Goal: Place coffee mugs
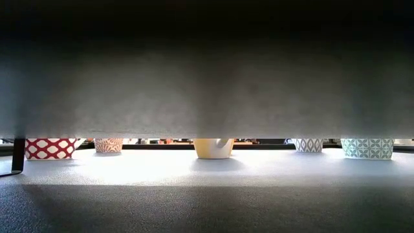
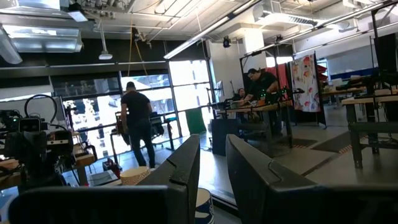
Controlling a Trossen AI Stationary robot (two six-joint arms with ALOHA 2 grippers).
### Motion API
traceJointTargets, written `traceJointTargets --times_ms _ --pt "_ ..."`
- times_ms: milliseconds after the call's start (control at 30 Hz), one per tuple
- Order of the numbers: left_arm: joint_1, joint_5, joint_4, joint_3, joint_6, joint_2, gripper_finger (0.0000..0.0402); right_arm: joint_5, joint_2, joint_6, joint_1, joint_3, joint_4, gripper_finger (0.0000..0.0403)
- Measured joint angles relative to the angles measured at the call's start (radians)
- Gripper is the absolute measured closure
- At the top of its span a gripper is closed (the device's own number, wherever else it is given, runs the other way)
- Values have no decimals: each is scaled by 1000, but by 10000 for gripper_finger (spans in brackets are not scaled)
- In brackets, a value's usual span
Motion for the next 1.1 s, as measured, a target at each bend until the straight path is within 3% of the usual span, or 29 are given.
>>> traceJointTargets --times_ms 733,1100 --pt "0 -10 5 0 0 0 390 0 0 0 0 0 0 335" --pt "0 -293 160 0 -71 1 390 0 0 0 0 0 0 335"
